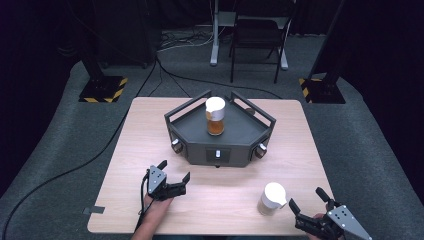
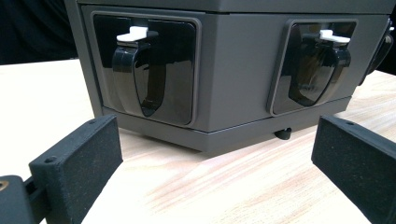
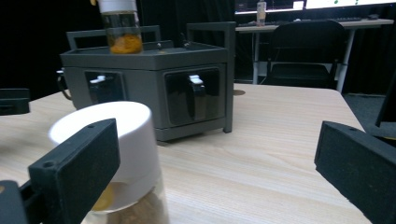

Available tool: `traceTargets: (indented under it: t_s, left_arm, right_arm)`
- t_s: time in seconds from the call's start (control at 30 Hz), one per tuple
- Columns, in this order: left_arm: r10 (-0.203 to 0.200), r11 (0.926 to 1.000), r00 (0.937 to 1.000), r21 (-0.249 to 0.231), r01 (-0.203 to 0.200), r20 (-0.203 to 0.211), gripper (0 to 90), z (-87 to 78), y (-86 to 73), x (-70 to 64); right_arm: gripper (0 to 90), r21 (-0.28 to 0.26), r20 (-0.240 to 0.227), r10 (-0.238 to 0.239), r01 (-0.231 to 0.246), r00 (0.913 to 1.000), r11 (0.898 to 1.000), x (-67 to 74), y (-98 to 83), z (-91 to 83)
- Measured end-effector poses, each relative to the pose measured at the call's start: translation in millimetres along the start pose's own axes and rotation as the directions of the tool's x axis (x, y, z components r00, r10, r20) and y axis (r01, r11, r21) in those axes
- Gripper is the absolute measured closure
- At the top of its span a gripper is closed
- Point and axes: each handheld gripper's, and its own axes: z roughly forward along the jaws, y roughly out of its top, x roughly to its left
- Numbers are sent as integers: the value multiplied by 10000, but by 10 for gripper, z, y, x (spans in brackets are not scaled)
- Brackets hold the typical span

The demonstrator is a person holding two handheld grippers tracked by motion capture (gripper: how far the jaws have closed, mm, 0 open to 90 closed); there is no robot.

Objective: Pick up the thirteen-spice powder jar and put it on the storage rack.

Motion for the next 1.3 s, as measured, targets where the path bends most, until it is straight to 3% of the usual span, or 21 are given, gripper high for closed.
traceTargets:
  t_s: [0.5, 1.3]
  left_arm:
    - [-67, 10000, 10000, -54, 67, 31, 13, -7, -7, 6]
    - [-123, 9998, 9998, -131, 125, 164, 10, -7, -18, 26]
  right_arm:
    - [0, -148, -551, -387, 379, 9977, 9992, 129, 40, -18]
    - [0, 286, -1415, -325, 369, 9894, 9989, 209, 15, 130]
